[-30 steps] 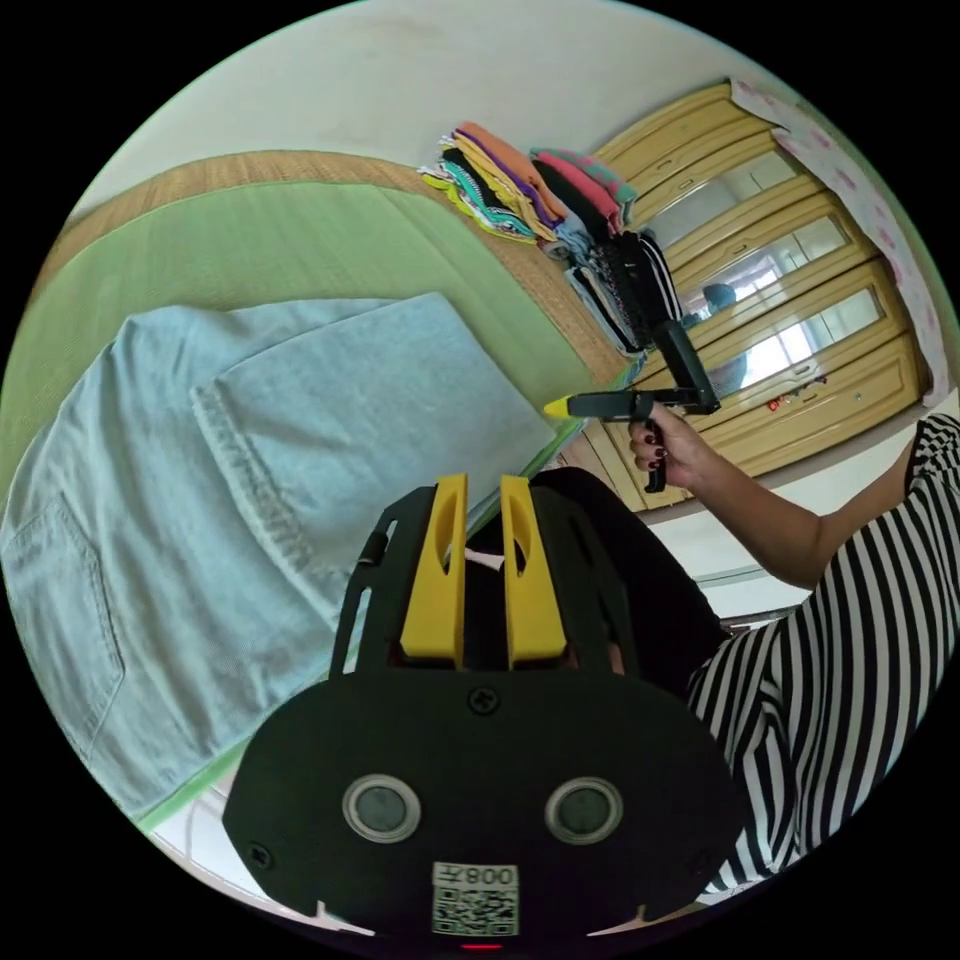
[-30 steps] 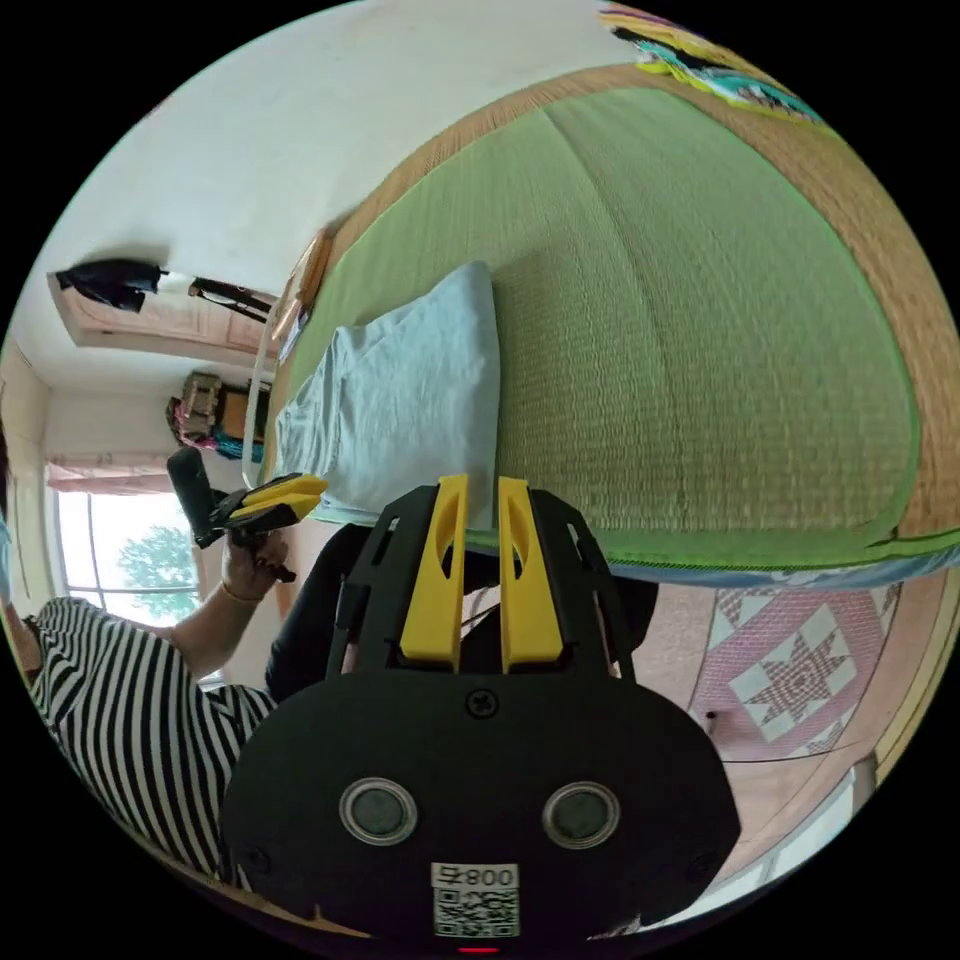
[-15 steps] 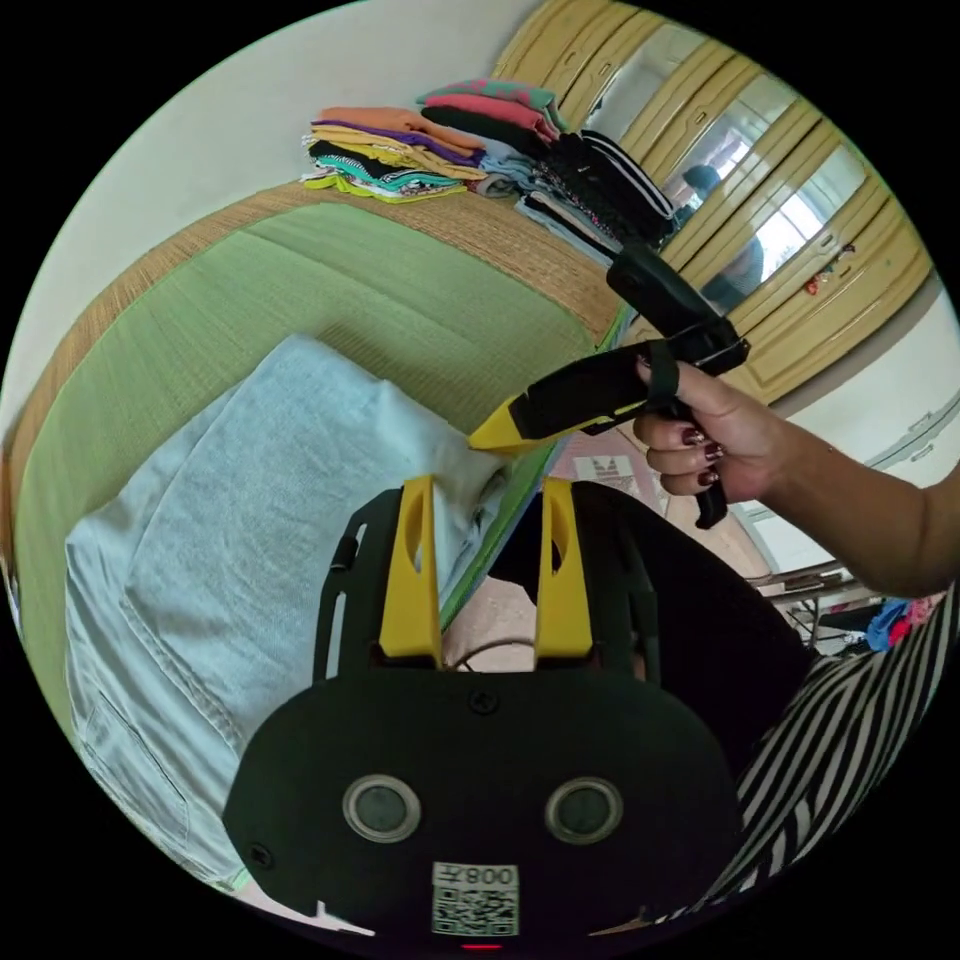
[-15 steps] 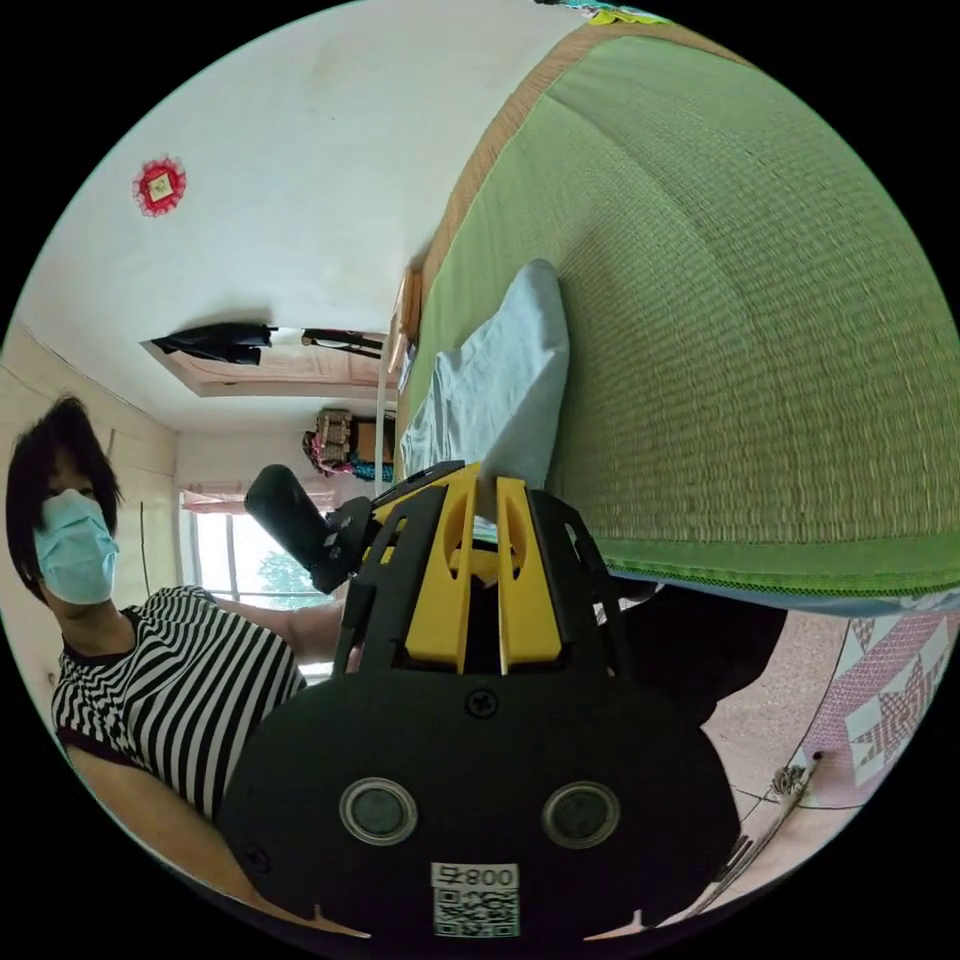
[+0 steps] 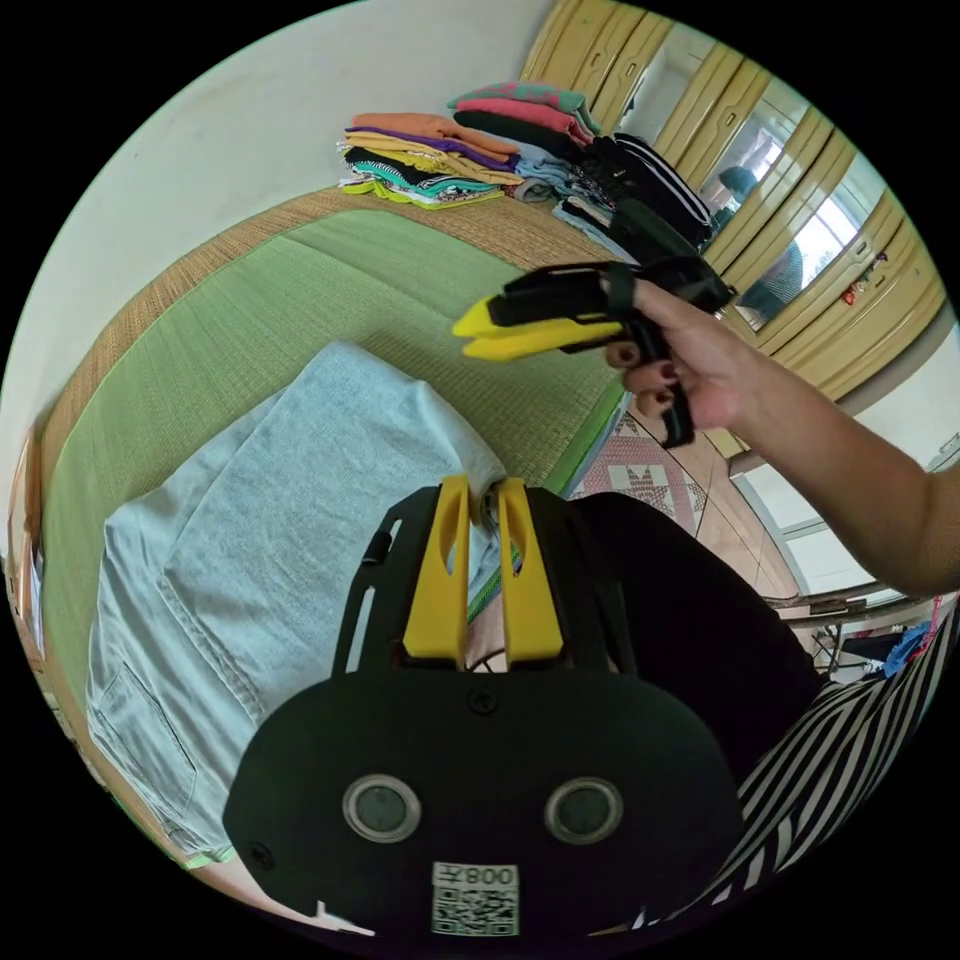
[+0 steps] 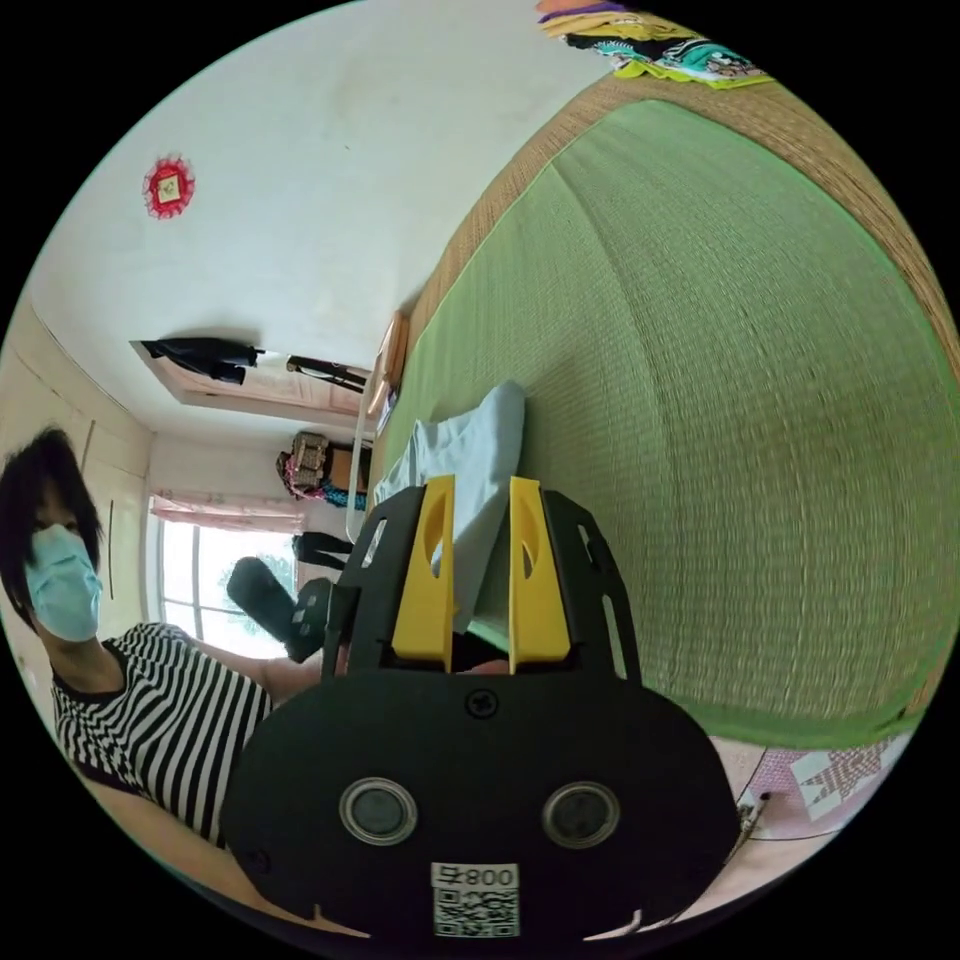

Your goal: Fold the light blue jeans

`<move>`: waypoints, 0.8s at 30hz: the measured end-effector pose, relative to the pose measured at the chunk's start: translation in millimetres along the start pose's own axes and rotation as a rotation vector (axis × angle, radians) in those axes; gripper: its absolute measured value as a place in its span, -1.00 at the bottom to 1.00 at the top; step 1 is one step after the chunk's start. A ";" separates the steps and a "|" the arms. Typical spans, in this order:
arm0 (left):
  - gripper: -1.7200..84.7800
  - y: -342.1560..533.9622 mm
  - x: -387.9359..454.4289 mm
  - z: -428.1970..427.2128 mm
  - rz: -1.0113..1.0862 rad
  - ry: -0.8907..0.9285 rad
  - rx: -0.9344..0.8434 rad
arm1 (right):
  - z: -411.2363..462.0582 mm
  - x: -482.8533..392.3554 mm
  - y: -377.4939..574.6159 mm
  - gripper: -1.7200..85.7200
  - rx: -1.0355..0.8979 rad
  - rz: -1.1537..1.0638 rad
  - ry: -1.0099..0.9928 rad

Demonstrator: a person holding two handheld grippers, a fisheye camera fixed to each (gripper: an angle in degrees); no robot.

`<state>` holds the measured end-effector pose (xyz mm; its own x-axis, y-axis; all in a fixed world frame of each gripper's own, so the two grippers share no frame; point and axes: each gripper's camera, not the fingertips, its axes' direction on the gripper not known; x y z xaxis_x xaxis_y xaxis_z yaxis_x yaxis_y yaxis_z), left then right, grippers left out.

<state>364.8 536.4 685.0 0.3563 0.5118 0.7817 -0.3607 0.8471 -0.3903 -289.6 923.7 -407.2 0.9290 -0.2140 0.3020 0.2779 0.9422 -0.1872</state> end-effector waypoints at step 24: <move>-0.86 17.6 -24.4 53.2 0.137 0.053 0.132 | -25.3 -1.0 -138.6 -0.89 -0.021 0.050 -0.017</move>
<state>303.9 531.2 685.0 0.3401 0.6307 0.6975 -0.5173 0.7449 -0.4213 -322.9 786.7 -405.2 0.9376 -0.1626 0.3074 0.2367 0.9460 -0.2215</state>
